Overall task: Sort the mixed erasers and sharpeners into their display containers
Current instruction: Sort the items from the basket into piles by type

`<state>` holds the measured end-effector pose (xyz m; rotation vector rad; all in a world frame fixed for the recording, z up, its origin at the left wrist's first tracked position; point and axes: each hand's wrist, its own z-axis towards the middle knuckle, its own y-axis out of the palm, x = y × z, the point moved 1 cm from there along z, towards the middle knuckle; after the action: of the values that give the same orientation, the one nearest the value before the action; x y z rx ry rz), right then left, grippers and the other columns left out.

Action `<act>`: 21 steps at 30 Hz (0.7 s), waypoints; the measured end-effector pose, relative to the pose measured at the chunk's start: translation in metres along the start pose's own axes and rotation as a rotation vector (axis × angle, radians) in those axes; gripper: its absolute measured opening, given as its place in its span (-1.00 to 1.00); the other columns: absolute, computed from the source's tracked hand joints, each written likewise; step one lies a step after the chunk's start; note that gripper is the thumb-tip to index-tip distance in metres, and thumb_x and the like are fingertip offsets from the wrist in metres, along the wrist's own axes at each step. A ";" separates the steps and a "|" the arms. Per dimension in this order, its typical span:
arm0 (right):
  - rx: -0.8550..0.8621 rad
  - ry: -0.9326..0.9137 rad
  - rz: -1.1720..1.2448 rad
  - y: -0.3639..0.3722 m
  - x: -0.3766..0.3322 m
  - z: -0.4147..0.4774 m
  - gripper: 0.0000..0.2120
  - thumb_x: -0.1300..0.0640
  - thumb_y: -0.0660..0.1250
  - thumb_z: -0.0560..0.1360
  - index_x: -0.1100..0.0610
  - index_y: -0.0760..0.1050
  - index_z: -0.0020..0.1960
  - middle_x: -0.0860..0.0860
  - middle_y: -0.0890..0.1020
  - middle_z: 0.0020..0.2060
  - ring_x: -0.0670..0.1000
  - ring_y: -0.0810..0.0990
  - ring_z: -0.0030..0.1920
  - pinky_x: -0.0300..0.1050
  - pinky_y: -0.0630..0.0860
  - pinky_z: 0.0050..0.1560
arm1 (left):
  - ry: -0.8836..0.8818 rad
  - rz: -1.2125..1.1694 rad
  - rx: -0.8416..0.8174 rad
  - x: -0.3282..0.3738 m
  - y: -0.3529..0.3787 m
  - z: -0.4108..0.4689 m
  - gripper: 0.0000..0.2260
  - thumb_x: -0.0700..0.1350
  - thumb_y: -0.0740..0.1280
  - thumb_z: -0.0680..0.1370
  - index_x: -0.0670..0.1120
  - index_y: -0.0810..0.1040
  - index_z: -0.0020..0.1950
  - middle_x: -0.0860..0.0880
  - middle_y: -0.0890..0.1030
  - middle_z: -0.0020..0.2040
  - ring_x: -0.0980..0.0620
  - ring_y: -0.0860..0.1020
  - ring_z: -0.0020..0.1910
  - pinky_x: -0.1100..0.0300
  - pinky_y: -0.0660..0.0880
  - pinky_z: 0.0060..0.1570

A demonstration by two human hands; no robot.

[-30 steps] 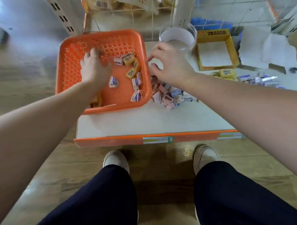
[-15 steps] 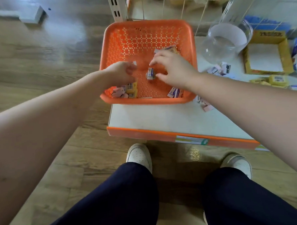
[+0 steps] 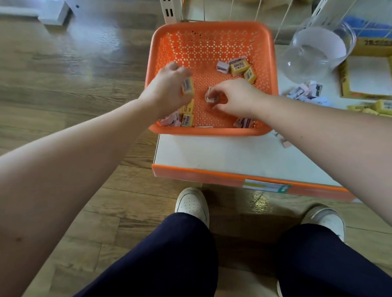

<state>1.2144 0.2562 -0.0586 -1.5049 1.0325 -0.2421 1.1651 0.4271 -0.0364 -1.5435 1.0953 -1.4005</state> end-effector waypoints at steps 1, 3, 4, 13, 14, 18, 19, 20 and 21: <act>-0.012 0.017 0.022 -0.002 -0.001 0.000 -0.66 0.10 0.36 0.47 0.09 0.50 0.24 0.05 0.56 0.20 0.07 0.49 0.20 -0.04 0.40 0.23 | 0.008 -0.037 0.088 -0.002 -0.007 0.000 -0.53 -0.07 0.38 0.50 -0.14 0.41 0.38 -0.16 0.44 0.27 -0.10 0.42 0.22 0.09 0.36 0.20; -0.040 0.018 0.053 -0.002 -0.006 0.001 -0.67 0.10 0.38 0.46 0.06 0.53 0.21 0.04 0.59 0.17 0.04 0.53 0.16 -0.11 0.42 0.19 | 0.008 -0.088 0.212 -0.009 -0.017 0.003 -0.52 -0.08 0.38 0.49 -0.15 0.41 0.38 -0.14 0.44 0.27 -0.08 0.43 0.22 0.12 0.38 0.23; -0.054 0.004 0.058 -0.001 -0.012 0.002 -0.67 0.11 0.39 0.45 0.05 0.53 0.21 0.04 0.59 0.16 0.04 0.53 0.15 -0.16 0.42 0.16 | 0.005 -0.113 0.237 -0.014 -0.018 0.003 -0.52 -0.08 0.39 0.48 -0.16 0.41 0.37 -0.14 0.45 0.26 -0.08 0.45 0.21 0.11 0.40 0.24; -0.251 -0.141 -0.012 0.022 -0.045 0.016 -0.50 0.29 0.21 0.48 -0.05 0.40 0.36 0.01 0.44 0.36 0.08 0.41 0.32 -0.19 0.32 0.25 | -0.013 -0.165 0.241 -0.022 -0.016 0.003 -0.55 -0.07 0.40 0.42 -0.15 0.50 0.29 -0.13 0.49 0.20 -0.06 0.50 0.14 0.03 0.49 0.14; -0.263 -0.153 -0.025 0.022 -0.045 0.016 -0.49 0.30 0.22 0.47 -0.05 0.40 0.36 0.01 0.41 0.37 0.08 0.39 0.34 -0.17 0.31 0.28 | -0.017 -0.170 0.246 -0.023 -0.016 0.004 -0.54 -0.06 0.40 0.42 -0.15 0.50 0.29 -0.13 0.50 0.20 -0.06 0.50 0.14 0.03 0.50 0.13; -0.228 -0.146 -0.085 0.025 -0.038 0.017 -0.57 0.27 0.28 0.45 -0.01 0.49 0.28 0.02 0.45 0.27 0.09 0.43 0.26 -0.14 0.37 0.24 | 0.012 -0.152 0.226 -0.023 -0.013 0.002 -0.55 -0.05 0.40 0.43 -0.16 0.50 0.28 -0.13 0.49 0.20 -0.06 0.50 0.15 0.05 0.48 0.16; -0.210 -0.108 -0.089 0.025 -0.034 0.017 -0.60 0.24 0.29 0.45 0.00 0.50 0.26 0.01 0.47 0.24 0.09 0.46 0.24 -0.13 0.40 0.20 | 0.017 -0.146 0.224 -0.023 -0.012 0.002 -0.56 -0.05 0.40 0.43 -0.16 0.50 0.28 -0.13 0.49 0.20 -0.06 0.50 0.16 0.06 0.47 0.16; -0.201 -0.066 -0.099 0.024 -0.031 0.016 -0.63 0.21 0.31 0.45 0.01 0.51 0.24 0.01 0.49 0.21 0.10 0.48 0.20 -0.12 0.42 0.15 | 0.016 -0.144 0.224 -0.023 -0.011 0.002 -0.56 -0.06 0.40 0.44 -0.16 0.50 0.28 -0.13 0.49 0.20 -0.06 0.50 0.16 0.06 0.47 0.17; -0.198 -0.037 -0.109 0.023 -0.028 0.014 -0.66 0.17 0.32 0.44 0.03 0.53 0.21 0.03 0.52 0.17 0.11 0.51 0.16 -0.11 0.45 0.10 | 0.014 -0.144 0.224 -0.023 -0.011 0.002 -0.56 -0.06 0.41 0.44 -0.15 0.50 0.28 -0.12 0.50 0.20 -0.05 0.50 0.16 0.07 0.47 0.17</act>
<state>1.1978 0.2889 -0.0710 -1.7406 0.9688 -0.1923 1.1676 0.4521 -0.0339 -1.4743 0.8167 -1.5746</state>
